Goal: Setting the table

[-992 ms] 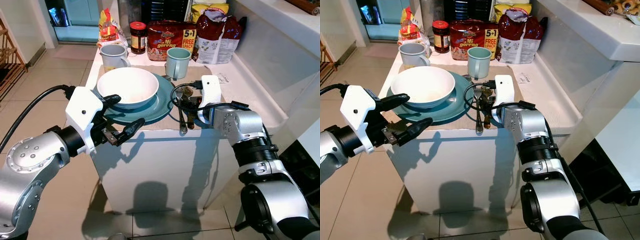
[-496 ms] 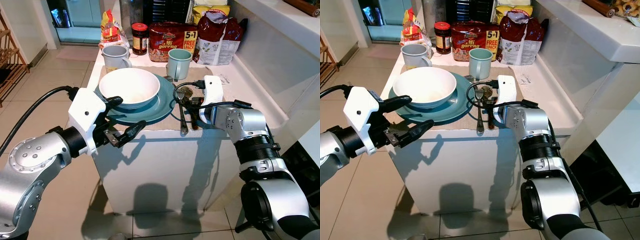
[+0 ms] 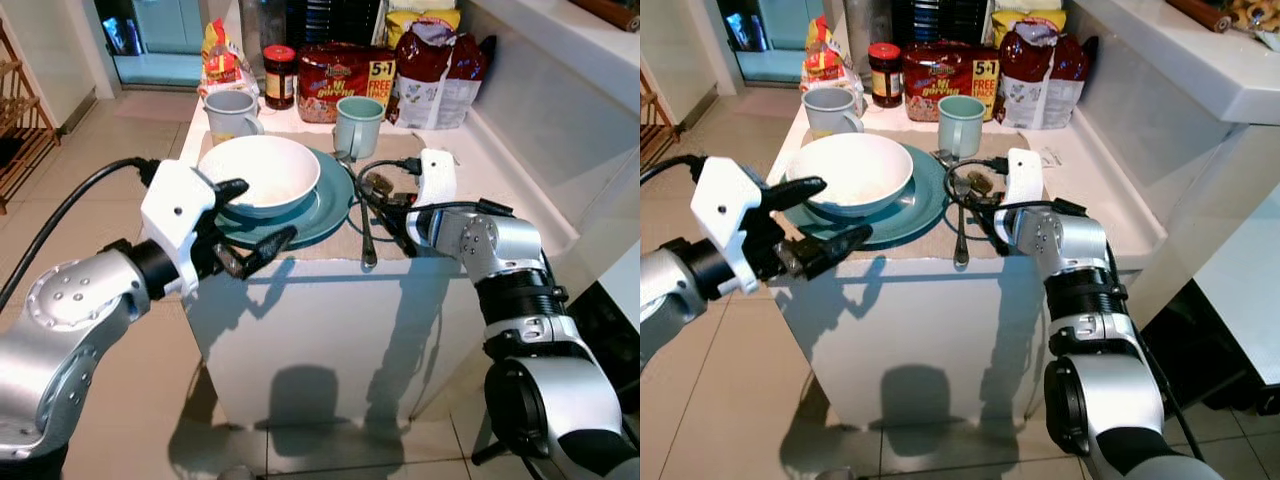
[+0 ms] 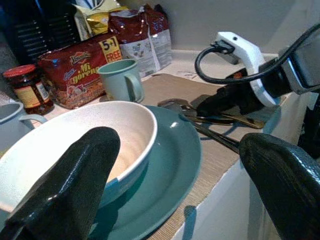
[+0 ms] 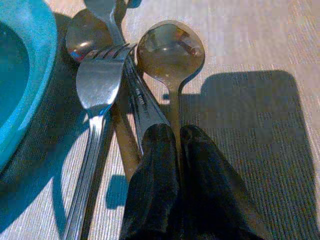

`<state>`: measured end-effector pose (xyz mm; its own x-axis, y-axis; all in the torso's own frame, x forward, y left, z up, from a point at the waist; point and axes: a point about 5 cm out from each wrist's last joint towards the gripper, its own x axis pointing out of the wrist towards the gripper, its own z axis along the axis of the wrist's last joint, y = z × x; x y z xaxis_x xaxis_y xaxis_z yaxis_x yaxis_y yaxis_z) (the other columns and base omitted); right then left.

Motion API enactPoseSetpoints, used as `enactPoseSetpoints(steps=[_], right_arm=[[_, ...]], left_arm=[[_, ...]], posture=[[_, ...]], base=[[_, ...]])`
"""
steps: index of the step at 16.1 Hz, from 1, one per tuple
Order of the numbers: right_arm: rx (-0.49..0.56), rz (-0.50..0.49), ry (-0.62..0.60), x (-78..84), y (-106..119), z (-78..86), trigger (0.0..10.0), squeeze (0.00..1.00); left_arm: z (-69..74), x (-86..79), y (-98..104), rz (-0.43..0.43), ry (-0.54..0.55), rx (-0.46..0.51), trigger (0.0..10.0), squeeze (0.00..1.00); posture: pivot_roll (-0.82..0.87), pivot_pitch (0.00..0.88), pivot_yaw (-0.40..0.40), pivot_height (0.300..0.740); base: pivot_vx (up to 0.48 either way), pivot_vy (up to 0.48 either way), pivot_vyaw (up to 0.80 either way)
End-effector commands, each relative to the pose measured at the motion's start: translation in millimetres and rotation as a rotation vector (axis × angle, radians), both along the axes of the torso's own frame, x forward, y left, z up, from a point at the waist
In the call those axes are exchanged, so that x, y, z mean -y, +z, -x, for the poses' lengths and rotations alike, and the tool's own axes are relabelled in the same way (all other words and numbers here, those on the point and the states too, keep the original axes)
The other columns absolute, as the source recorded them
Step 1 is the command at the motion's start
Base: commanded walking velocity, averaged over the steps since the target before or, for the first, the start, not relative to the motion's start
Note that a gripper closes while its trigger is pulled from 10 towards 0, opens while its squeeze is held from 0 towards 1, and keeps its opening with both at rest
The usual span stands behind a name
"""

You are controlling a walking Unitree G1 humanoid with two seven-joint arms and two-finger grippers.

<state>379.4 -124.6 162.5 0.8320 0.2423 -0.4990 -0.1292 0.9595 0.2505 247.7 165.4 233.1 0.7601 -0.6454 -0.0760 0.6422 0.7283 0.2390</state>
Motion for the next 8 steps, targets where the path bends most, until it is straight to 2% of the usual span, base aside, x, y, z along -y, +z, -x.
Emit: enactPoseSetpoints(steps=[1, 3, 4, 5, 8], right_arm=[[-0.064, 0.027, -0.06, 15.0, -12.4, 2.7, 0.0, 0.0], [-0.026, 0.022, -0.085, 24.0, -3.1, -1.4, 0.0, 0.0], [-0.022, 0.023, -0.087, 24.8, -1.9, -1.8, 0.0, 0.0], [0.015, 0.05, -0.09, 31.8, 10.2, -4.3, 0.0, 0.0], [0.06, 0.094, -0.08, 39.1, 26.7, -7.0, 0.0, 0.0]], left_arm=[[-2.8, 1.3, 2.9, -0.006, 0.004, 0.019, 10.0, 0.0], [-8.9, -4.3, 7.0, 0.003, 0.059, 0.04, 10.0, 0.0], [-9.2, -5.1, 7.0, 0.003, 0.064, 0.04, 10.0, 0.0], [-8.7, -7.0, 7.1, -0.001, 0.075, 0.045, 10.0, 0.0], [-7.4, -10.7, 9.3, 0.003, 0.094, 0.052, 10.0, 0.0]], posture=[[0.07, 0.026, -0.038, 0.74], [0.07, 0.016, -0.044, 0.74], [0.07, 0.016, -0.044, 0.74], [0.08, 0.007, -0.055, 0.74], [0.08, 0.003, -0.06, 0.74]], base=[[0.0, 0.0, 0.0], [0.0, 0.0, 0.0], [0.0, 0.0, 0.0], [0.0, 0.0, 0.0], [0.0, 0.0, 0.0]])
